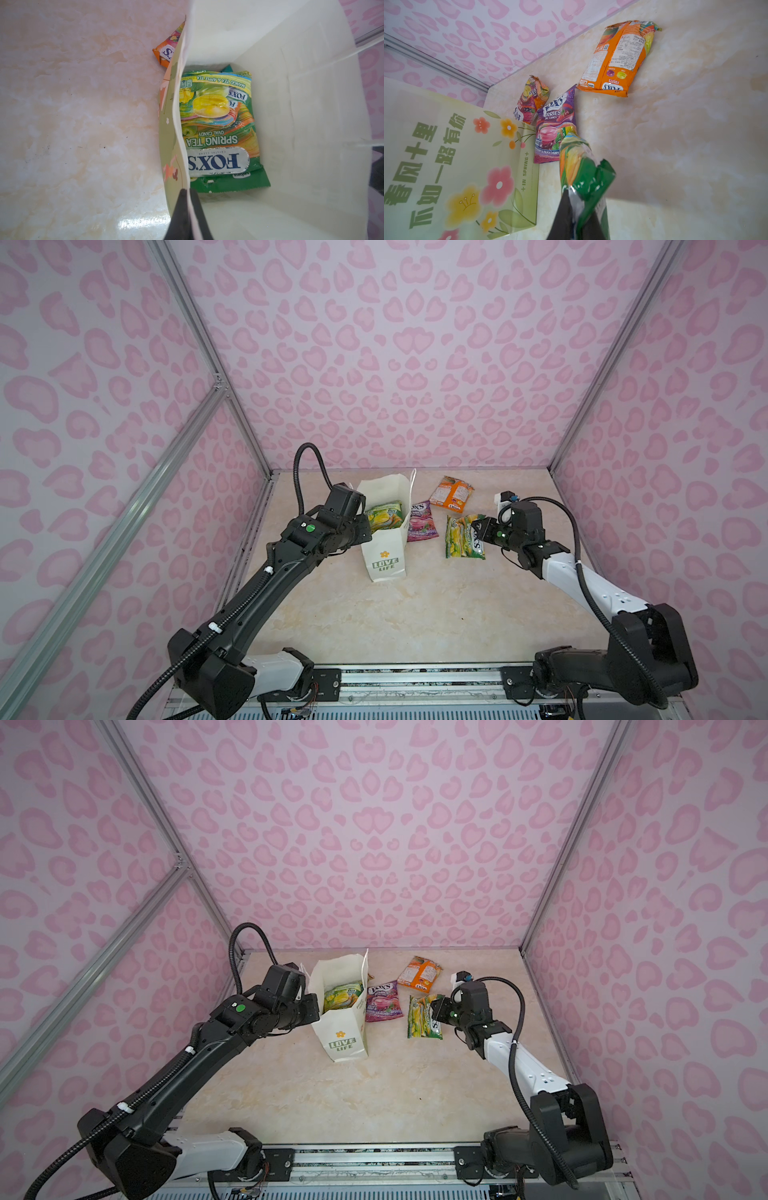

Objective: Place the snacks into the paper bag
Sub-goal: Pick up the snack from the top-center of the table, then place the snack in the paper bag.

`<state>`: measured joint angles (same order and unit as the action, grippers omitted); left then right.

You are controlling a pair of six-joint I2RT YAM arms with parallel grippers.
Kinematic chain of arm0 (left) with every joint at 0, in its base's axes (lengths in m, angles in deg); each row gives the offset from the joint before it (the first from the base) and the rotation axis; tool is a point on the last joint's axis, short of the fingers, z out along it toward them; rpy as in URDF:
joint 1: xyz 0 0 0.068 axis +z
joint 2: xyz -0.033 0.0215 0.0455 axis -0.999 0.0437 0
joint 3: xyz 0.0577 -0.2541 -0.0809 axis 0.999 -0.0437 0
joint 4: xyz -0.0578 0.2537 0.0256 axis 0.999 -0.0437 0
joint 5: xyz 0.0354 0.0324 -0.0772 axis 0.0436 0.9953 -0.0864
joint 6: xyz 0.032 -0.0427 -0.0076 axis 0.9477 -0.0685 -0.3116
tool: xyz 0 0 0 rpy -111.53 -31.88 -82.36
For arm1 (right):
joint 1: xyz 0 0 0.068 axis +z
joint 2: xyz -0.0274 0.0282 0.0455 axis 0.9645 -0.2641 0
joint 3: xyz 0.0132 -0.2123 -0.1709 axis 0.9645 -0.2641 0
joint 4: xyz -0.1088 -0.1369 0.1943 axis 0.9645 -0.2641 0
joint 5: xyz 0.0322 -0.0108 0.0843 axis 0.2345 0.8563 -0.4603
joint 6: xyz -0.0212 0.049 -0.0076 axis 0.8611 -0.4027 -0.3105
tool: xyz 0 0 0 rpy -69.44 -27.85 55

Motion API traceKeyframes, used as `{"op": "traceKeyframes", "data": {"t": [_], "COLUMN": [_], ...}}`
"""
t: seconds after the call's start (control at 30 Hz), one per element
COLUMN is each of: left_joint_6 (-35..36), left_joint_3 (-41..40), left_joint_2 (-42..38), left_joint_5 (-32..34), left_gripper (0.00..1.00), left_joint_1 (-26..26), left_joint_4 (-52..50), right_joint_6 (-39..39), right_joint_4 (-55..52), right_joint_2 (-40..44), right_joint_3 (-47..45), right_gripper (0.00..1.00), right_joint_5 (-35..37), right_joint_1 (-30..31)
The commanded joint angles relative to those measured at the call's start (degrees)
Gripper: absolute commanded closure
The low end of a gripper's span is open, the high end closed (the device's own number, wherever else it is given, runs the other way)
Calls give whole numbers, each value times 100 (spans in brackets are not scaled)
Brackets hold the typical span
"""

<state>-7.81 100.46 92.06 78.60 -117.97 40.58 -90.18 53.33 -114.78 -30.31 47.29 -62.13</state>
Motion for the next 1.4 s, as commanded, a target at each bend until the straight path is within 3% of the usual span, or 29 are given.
{"op": "traceKeyframes", "data": {"t": [0.0, 0.47, 0.97, 1.37], "left_joint_6": [32, 68, 41, -90], "left_joint_3": [-32, 21, 21, -105], "left_joint_2": [-20, -7, -1, -5], "left_joint_5": [-69, -107, -195, -281], "left_gripper": [97, 97, 97, 97], "left_joint_1": [-2, -2, -2, -2], "left_joint_4": [-175, -149, -110, 50], "right_joint_6": [181, 341, 623, 1062], "right_joint_4": [-337, -729, -1513, -1993], "right_joint_2": [246, 602, 873, 88], "right_joint_3": [-41, 22, 2138, 4233], "right_gripper": [100, 100, 100, 100], "right_joint_5": [106, 419, 1317, 1601], "right_joint_1": [10, 186, 1527, 2347]}}
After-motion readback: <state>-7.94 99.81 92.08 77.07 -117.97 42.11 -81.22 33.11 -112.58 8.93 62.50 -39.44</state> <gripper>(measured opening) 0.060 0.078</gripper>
